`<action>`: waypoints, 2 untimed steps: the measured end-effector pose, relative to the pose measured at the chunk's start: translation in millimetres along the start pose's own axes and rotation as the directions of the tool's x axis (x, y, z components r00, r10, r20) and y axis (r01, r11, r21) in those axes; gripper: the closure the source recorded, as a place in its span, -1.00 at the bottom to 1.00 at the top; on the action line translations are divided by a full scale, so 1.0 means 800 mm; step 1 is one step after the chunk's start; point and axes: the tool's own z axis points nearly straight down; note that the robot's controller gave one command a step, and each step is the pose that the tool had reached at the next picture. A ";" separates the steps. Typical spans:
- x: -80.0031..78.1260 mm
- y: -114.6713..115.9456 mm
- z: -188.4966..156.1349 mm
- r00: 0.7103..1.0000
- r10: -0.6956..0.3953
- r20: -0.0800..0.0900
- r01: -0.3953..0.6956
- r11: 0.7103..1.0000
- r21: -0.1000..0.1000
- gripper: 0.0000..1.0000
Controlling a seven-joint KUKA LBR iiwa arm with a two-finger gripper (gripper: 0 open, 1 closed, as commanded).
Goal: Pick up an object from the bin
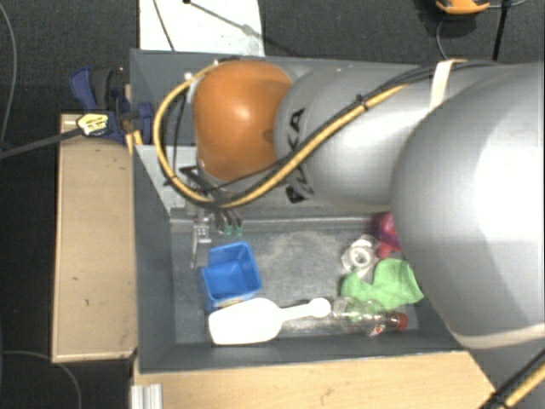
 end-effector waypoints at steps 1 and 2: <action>-0.002 -0.002 -0.006 1.000 0.006 0.007 -0.006 1.000 -0.002 -1.00; 0.014 -0.053 0.073 0.988 -0.151 0.008 0.151 0.988 0.000 -1.00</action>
Offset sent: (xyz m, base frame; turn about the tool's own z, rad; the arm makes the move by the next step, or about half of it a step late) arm -0.0190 -0.0649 -0.0932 -0.2300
